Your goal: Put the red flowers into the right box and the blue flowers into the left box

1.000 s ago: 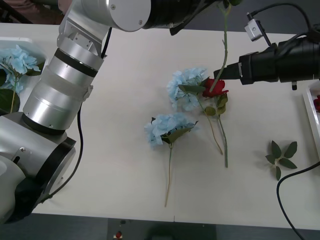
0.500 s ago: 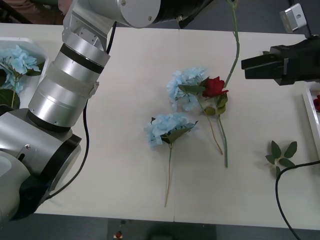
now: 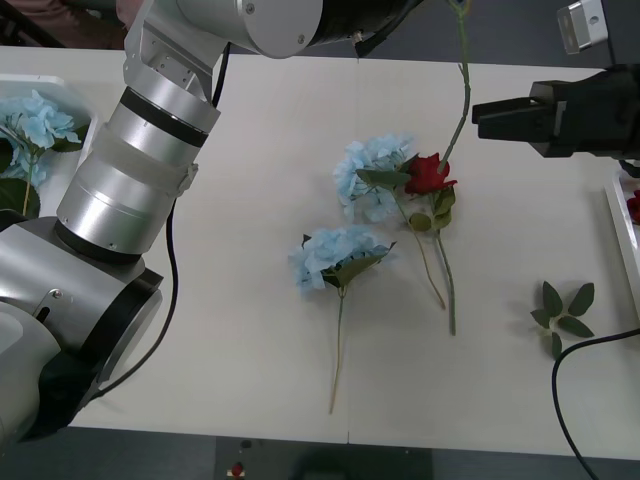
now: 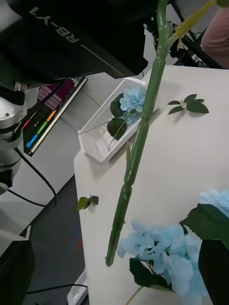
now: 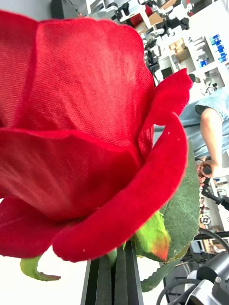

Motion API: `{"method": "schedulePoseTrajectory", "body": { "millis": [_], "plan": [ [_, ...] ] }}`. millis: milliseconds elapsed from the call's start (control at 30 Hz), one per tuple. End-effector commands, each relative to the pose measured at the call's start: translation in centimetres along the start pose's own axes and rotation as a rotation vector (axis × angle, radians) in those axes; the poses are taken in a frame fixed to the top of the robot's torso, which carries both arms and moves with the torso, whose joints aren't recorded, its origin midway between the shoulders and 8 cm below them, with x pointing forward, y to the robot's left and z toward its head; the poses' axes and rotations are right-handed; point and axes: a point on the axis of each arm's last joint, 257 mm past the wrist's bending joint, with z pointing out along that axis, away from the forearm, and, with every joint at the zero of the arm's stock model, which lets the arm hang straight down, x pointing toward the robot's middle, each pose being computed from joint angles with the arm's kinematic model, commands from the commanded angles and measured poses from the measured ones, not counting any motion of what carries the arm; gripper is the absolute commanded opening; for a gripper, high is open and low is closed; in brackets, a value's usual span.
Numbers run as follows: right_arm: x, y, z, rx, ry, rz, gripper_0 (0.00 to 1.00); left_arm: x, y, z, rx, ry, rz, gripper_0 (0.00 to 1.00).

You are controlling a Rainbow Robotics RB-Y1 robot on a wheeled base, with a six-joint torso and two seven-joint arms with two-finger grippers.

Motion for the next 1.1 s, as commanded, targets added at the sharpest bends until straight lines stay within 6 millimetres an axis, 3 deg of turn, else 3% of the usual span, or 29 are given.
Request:
{"method": "schedulePoseTrajectory", "body": {
  "millis": [33,133,167,233,267,300,667,700,733,767,800,1100],
  "plan": [
    [-1.0,0.7,2.2,-0.029,-0.039,0.015,1.0,-2.5,-1.9,-0.6,0.027,-0.051,0.024,0.0],
    [-1.3,0.4,2.9,-0.025,-0.054,0.024,0.97,-2.6,-1.8,-0.6,0.025,-0.053,0.025,0.0],
    [-1.4,0.3,3.3,-0.023,-0.06,0.026,0.75,-2.6,-1.8,-0.6,0.023,-0.055,0.026,0.0],
    [-1.5,0.2,3.5,-0.017,-0.067,0.028,0.41,-2.7,-1.8,-0.6,0.022,-0.057,0.026,0.0],
    [-1.7,0.1,3.6,-0.014,-0.074,0.029,0.05,-2.7,-1.8,-0.6,0.022,-0.057,0.028,0.0],
    [-1.8,0.0,3.7,-0.014,-0.079,0.03,0.0,-2.7,-1.7,-0.6,0.02,-0.057,0.029,0.0],
    [-1.8,0.0,3.7,-0.013,-0.078,0.034,0.0,-2.8,-1.4,-0.6,0.011,-0.063,0.037,0.0],
    [-1.8,0.0,3.7,-0.013,-0.079,0.036,0.0,-2.8,-1.4,-0.6,0.009,-0.064,0.039,0.04],
    [-1.8,0.0,3.7,-0.011,-0.078,0.035,0.0,-2.9,-1.2,-0.6,0.006,-0.066,0.041,0.6],
    [-1.8,0.0,3.7,-0.013,-0.079,0.037,0.0,-2.9,-1.1,-0.6,0.003,-0.066,0.041,0.9],
    [-1.8,0.0,3.7,-0.014,-0.081,0.037,0.0,-2.9,-1.2,-0.6,0.002,-0.068,0.044,1.0],
    [-1.8,0.0,3.6,-0.012,-0.081,0.04,0.0,-2.9,-1.1,-0.6,0.0,-0.069,0.042,1.0]
  ]
}}
